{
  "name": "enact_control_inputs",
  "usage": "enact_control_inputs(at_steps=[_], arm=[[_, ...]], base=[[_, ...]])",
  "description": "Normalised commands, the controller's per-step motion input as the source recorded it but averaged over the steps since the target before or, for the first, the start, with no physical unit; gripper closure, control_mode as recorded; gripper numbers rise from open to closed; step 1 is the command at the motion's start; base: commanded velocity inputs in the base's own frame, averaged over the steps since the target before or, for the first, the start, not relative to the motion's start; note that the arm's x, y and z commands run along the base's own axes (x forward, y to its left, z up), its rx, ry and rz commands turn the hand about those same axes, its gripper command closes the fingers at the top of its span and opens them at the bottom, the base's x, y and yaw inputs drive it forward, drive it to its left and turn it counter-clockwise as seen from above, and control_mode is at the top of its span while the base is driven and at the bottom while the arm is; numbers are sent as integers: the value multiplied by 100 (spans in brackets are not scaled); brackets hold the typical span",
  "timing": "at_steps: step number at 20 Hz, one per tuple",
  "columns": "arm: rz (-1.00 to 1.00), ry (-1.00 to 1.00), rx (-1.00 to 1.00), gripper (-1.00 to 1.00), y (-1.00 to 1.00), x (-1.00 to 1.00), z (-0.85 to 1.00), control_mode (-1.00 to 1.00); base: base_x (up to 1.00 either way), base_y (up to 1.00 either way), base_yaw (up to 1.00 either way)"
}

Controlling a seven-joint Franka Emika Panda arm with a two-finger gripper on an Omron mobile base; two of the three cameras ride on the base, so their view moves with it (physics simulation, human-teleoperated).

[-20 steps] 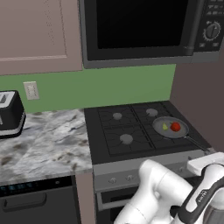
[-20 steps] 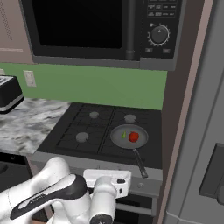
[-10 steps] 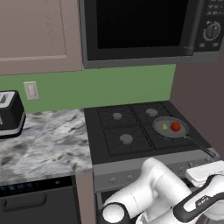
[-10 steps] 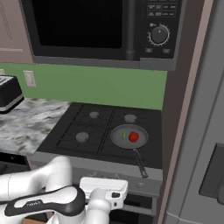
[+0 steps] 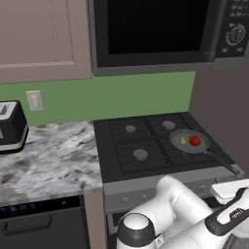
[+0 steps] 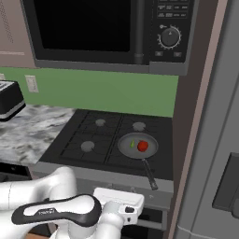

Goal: Put the lemon wedge and bell pepper in the pan. Then turn on the front right burner and set the heat to medium.

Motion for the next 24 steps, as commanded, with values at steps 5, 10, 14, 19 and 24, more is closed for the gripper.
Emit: enact_control_inputs(at_steps=[5, 10, 14, 19, 24], arm=[[0, 0, 0, -100, -38, 0, -1, -100], [0, 0, 0, -100, -37, 0, -16, -100], [0, 0, 0, -100, -28, 0, -42, -100], [0, 0, 0, -100, -28, 0, -56, -100], [0, 0, 0, -100, -18, 0, -46, -100]], base=[[0, 0, 0], [0, 0, 0], [0, 0, 0], [0, 0, 0], [0, 0, 0]])
